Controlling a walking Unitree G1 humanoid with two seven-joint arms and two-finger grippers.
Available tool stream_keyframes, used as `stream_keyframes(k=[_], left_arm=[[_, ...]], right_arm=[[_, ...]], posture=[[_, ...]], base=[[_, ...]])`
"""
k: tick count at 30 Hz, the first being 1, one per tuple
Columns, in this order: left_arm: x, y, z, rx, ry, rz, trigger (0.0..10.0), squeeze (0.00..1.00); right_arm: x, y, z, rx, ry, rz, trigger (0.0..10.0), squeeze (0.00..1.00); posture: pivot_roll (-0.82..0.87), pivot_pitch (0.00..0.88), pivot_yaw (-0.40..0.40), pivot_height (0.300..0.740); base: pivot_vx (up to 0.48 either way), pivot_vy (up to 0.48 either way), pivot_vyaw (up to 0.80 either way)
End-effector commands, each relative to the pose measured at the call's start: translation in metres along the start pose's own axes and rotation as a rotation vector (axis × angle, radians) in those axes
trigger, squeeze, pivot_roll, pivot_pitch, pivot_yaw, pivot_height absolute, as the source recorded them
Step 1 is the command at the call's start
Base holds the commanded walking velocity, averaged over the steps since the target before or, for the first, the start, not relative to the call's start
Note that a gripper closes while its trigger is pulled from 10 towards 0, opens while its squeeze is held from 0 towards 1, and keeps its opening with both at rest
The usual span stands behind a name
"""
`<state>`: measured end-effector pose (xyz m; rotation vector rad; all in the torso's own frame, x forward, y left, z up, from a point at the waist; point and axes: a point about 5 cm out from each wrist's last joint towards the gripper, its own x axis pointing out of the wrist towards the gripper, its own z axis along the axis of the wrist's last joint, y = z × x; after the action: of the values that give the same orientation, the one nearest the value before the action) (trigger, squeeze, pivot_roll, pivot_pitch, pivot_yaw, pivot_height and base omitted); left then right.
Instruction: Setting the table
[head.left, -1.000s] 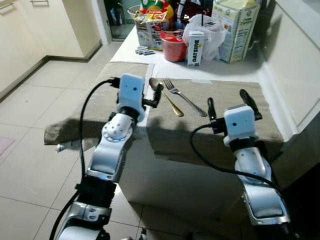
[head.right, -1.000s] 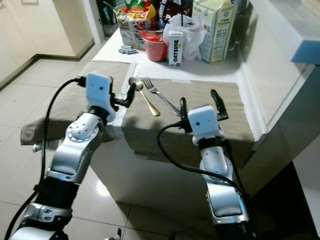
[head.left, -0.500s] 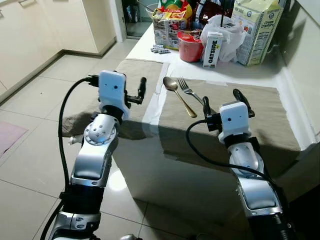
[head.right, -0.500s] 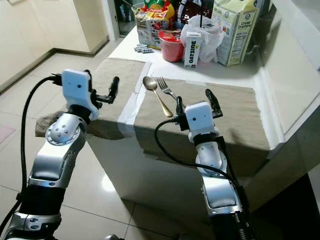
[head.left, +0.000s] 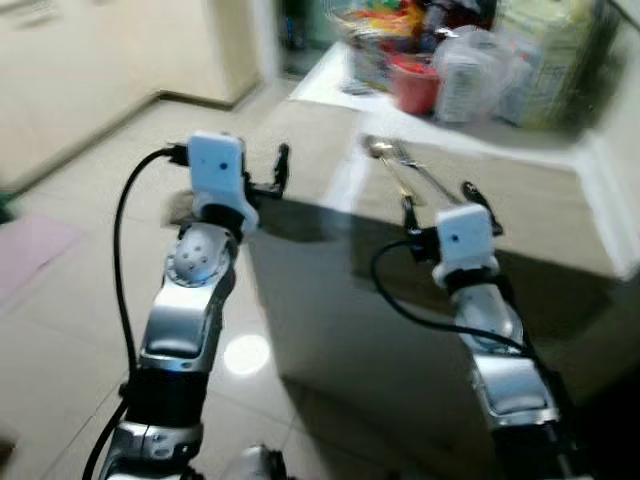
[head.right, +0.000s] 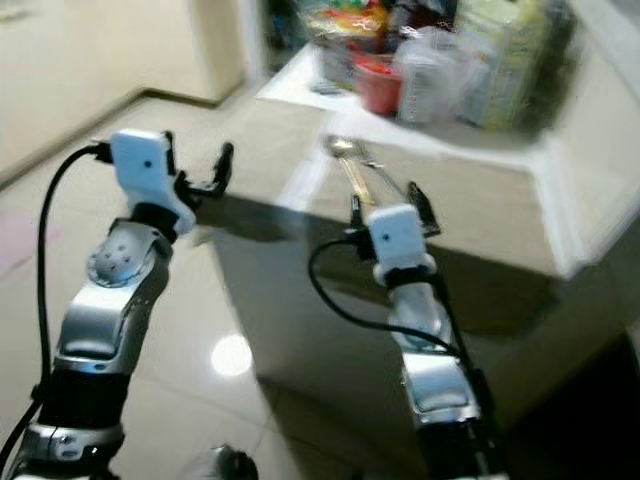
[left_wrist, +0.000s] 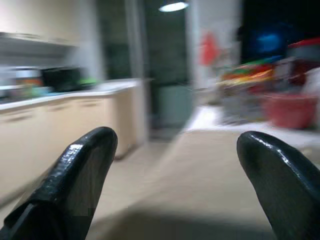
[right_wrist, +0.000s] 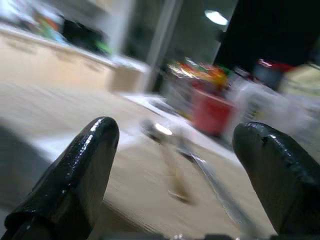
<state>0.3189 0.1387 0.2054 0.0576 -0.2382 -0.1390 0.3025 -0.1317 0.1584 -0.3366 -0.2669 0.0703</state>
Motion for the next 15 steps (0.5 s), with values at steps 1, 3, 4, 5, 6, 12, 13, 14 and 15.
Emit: stream_keyframes(k=[1, 3, 4, 5, 6, 12, 13, 14, 15], left_arm=[[0.004, -0.004, 0.005, -0.001, -0.013, -0.011, 10.0, 0.00], [0.006, -0.005, 0.006, -0.008, -0.015, -0.014, 10.0, 0.00], [0.006, -0.005, 0.007, -0.008, -0.016, -0.017, 10.0, 0.00], [0.006, -0.005, 0.007, -0.008, -0.016, -0.017, 10.0, 0.00], [0.007, -0.006, 0.007, -0.006, -0.017, -0.020, 10.0, 0.00], [0.007, -0.008, 0.007, 0.002, -0.016, -0.045, 10.0, 0.00], [0.007, -0.008, 0.007, 0.002, -0.016, -0.045, 10.0, 0.00], [-0.004, -0.004, 0.002, 0.008, 0.005, -0.045, 10.0, 0.00], [-0.013, 0.000, -0.002, 0.007, 0.030, -0.044, 10.0, 0.00]], right_arm=[[-0.003, 0.002, -0.003, 0.015, 0.014, 0.006, 10.0, 0.00], [-0.002, 0.002, -0.003, 0.013, 0.013, 0.004, 10.0, 0.00], [-0.002, 0.002, -0.003, 0.013, 0.012, 0.003, 10.0, 0.00], [-0.002, 0.002, -0.003, 0.013, 0.012, 0.003, 10.0, 0.00], [-0.002, 0.002, -0.003, 0.010, 0.011, 0.003, 10.0, 0.00], [-0.004, 0.003, -0.004, 0.027, 0.020, 0.007, 10.0, 0.00], [-0.004, 0.003, -0.004, 0.027, 0.020, 0.007, 10.0, 0.00], [-0.013, 0.001, -0.004, 0.041, 0.019, 0.033, 10.0, 0.00], [-0.020, 0.000, -0.005, 0.048, 0.025, 0.049, 10.0, 0.00]], posture=[[-0.06, 0.019, 0.039, 0.728], [-0.06, 0.019, 0.039, 0.728], [-0.06, 0.019, 0.039, 0.728], [-0.06, 0.019, 0.039, 0.728], [-0.06, 0.019, 0.039, 0.728], [-0.06, 0.010, 0.044, 0.728], [-0.06, 0.010, 0.044, 0.728], [-0.07, 0.007, 0.049, 0.728], [-0.07, 0.010, 0.053, 0.728]], base=[[0.000, -0.480, 0.00], [0.000, -0.476, 0.00], [0.000, -0.472, 0.00], [0.000, -0.472, 0.00], [0.000, -0.472, 0.00], [0.000, -0.472, 0.00], [0.000, -0.472, 0.00], [0.000, -0.469, 0.00], [0.000, -0.311, 0.00]])
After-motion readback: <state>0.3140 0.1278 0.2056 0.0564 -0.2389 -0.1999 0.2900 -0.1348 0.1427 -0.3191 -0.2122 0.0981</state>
